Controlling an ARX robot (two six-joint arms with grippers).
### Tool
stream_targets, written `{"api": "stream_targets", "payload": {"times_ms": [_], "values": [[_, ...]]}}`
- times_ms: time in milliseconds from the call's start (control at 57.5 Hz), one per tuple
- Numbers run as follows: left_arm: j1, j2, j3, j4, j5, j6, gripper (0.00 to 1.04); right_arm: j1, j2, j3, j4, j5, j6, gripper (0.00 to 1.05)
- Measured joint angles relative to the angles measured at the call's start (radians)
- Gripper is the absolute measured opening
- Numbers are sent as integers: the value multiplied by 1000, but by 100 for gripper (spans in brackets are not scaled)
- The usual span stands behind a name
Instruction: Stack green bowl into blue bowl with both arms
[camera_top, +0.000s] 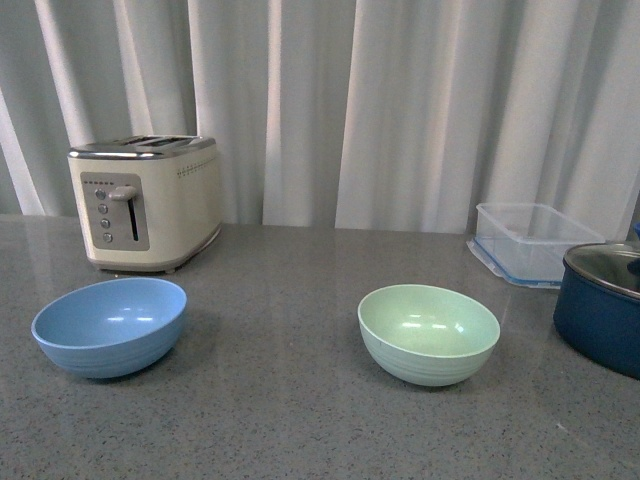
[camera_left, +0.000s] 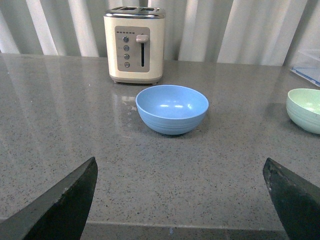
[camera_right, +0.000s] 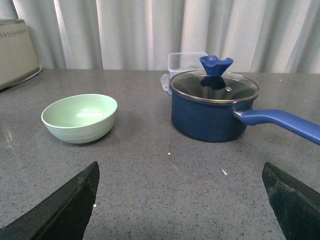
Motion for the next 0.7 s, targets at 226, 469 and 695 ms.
{"api": "stream_targets", "payload": {"times_ms": [226,469,695], "values": [[0,0,0,0,0,0,98,0,0,0,0,0,0,95],[-49,64,41,-113,-179,-38,98,0,0,0,0,0,0,95],[124,627,243,-78,-377,-82,98,0,0,0,0,0,0,95]]}}
